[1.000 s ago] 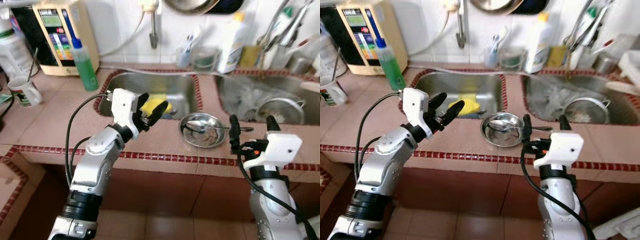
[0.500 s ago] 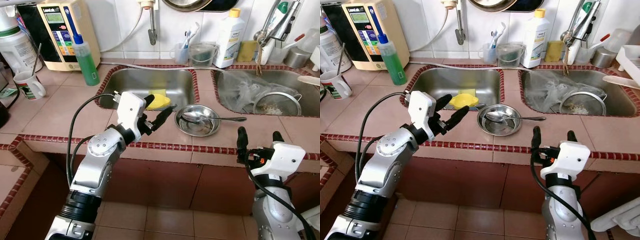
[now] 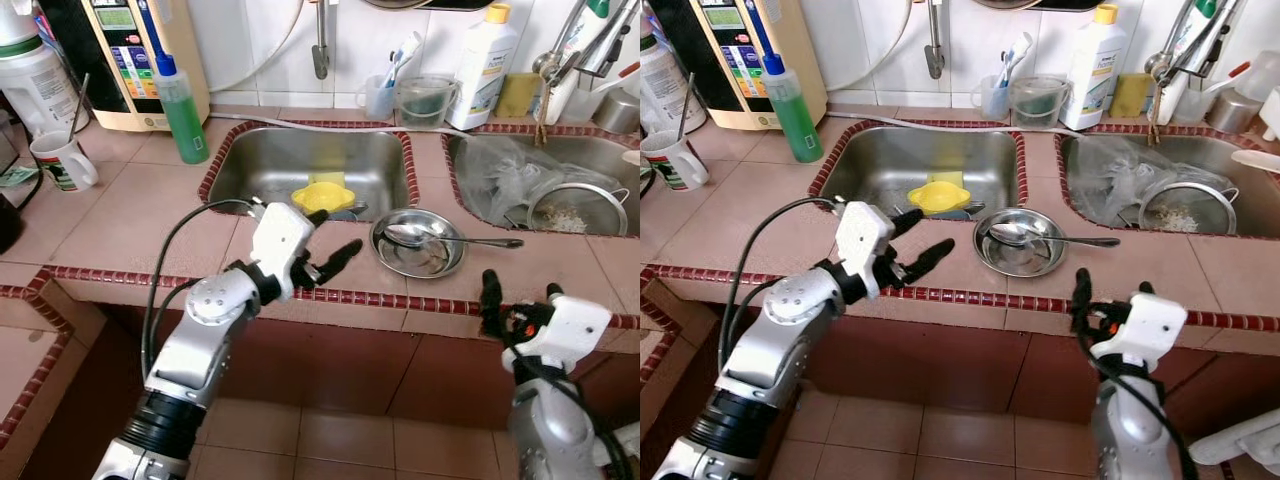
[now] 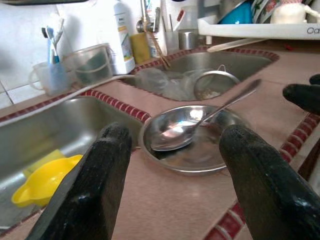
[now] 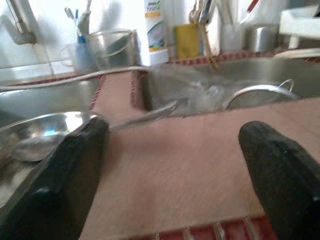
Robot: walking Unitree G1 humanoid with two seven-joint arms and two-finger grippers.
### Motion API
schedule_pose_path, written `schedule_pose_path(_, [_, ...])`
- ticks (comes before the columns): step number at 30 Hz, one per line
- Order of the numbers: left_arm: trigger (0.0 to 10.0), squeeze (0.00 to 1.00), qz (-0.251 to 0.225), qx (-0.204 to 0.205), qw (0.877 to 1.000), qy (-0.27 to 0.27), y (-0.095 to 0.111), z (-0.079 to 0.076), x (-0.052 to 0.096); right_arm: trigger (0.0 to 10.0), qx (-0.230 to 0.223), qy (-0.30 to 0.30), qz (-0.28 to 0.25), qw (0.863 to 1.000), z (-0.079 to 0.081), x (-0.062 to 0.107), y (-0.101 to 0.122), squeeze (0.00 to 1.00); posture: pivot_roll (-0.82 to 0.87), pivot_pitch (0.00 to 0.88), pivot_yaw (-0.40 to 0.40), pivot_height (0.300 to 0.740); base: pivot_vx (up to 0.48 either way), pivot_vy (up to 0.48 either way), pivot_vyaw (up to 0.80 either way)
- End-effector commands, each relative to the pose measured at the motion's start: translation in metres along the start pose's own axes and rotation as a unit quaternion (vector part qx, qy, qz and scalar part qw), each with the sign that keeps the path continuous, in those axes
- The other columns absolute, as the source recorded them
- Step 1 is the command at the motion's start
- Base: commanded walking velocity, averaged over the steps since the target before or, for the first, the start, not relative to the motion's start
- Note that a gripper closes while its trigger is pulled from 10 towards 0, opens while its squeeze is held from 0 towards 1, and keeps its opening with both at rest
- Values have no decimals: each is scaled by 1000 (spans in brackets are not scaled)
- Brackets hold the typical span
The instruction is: Kitchen organization
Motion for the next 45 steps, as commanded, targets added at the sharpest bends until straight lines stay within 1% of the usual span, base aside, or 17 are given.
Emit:
schedule_pose_path(1, [10000,0,5,-1,1000,0,0,-5,0,10000,-1,-1,9,1000,-5,-3,-4,0,-191,78,76,740,0,0,0])
schedule_pose_path(4, [10000,0,7,5,1000,1,-1,-13,-1,10000,-1,2,2,1000,-9,-11,-2,0,-187,93,75,740,0,0,0])
schedule_pose_path(6, [10000,0,10,6,1000,-5,-2,-21,0,10000,-13,17,0,1000,-9,-16,-1,0,-180,107,71,740,0,0,0])
schedule_pose_path(10, [10000,0,18,6,1000,-5,-5,-26,0,10000,-29,29,-3,999,-8,-20,-1,0,-177,111,70,740,0,0,0])
schedule_pose_path(13, [10000,0,19,1,1000,-8,-7,-33,0,10000,-60,45,-10,997,-7,-25,1,0,-172,119,69,740,0,0,0])
schedule_pose_path(14, [10000,0,19,1,1000,-8,-8,-34,0,10000,-63,48,-10,997,-6,-25,1,0,-172,119,69,740,0,0,0])
schedule_pose_path(15, [10000,0,19,2,1000,-8,-6,-35,0,10000,-80,58,-14,995,-5,-27,3,0,-168,127,70,740,0,0,0])
schedule_pose_path(16, [10000,0,19,2,1000,-8,-6,-35,0,10000,-80,58,-14,995,-5,-27,3,0,-168,127,70,740,0,0,0])
schedule_pose_path(17, [10000,0,19,1,1000,-8,-5,-36,0,10000,-95,65,-15,993,-5,-29,2,0,-167,130,70,740,0,0,0])
schedule_pose_path(19, [10000,0,19,3,1000,-7,-4,-36,1,10000,-100,70,-18,992,-5,-31,2,0,-164,142,72,740,0,0,0])
schedule_pose_path(21, [10000,0,19,0,1000,-9,-3,-37,1,10000,-116,74,-17,990,-7,-35,0,0,-161,148,73,740,0,0,0])
schedule_pose_path(23, [10000,0,21,2,1000,-10,-2,-37,3,10000,-118,80,-18,990,-7,-39,1,0,-152,174,74,740,0,0,0])
schedule_pose_path(31, [10000,0,33,0,999,-8,-1,-34,10,10000,-118,93,-20,988,-7,-47,1,0,-135,213,80,740,0,0,0])
schedule_pose_path(37, [10000,0,36,9,999,-26,1,-39,15,10000,-118,99,-30,988,-5,-53,5,0,-125,235,87,740,0,0,0])
schedule_pose_path(39, [10000,0,32,19,999,-37,4,-44,15,10000,-120,100,-38,987,-6,-57,8,0,-122,240,89,740,0,0,0])
schedule_pose_path(45, [10000,0,35,18,999,-37,5,-44,17,10000,-129,105,-57,984,-8,-63,14,0,-114,245,93,740,0,0,0])
Point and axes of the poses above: a point about 5 cm out from each wrist's last joint towards the gripper, its own x axis pointing back from the gripper into the wrist, its own y axis along the axis of the wrist's last joint, z = x × y, the point moved 3 cm from there along -x, pointing out of the wrist towards the gripper, and after that the axes turned 15 degrees about x, right-handed, at the moved point
